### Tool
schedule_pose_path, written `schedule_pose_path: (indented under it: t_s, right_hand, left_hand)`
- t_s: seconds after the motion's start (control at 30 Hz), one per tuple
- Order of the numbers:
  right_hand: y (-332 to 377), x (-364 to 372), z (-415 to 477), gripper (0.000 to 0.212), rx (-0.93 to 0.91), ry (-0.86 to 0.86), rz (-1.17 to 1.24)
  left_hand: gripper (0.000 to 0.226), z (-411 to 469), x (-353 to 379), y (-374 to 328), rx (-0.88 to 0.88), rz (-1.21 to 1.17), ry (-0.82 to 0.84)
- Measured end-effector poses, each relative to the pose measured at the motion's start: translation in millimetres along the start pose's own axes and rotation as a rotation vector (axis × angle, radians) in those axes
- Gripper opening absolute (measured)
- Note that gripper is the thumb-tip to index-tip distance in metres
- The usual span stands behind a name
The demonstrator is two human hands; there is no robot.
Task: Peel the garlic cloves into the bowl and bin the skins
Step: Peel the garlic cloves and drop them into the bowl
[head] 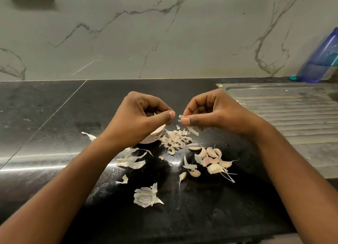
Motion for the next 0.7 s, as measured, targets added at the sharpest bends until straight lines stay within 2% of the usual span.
schedule_pose_path:
  t_s: [0.13,0.3,0.5,0.7]
  right_hand:
    - [0.1,-1.2,1.0,0.016,-0.065,-0.114,0.093]
    - [-0.9,-0.1,1.6,0.017,-0.075,-0.122,0.196]
    - [-1.5,4.4,3.9,0.016,-0.062,-0.193,0.176]
    - [0.7,8.8,4.7,0.017,-0.044,-0.16,0.165]
  left_hand:
    - [0.011,-0.7,3.1,-2.6,-0.083,-0.192,0.013]
    - [0.026,-1.5,6.2,-7.2,-0.129,-0.343,0.028]
    - [0.028,-1.4,8.2,-6.5,-0.118,-0.308,-0.013]
    - [0.023,-0.9,7.0,-6.1,-0.126,-0.278,-0.049]
Point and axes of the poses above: each hand's wrist, its own z-axis towards the middle knuckle, its own x-axis out of the palm, y = z × x, the point moved 2 cm from there along z, towards the middle knuckle, and after that the axes turned 13 degrees about -z, right-handed, at the moved point
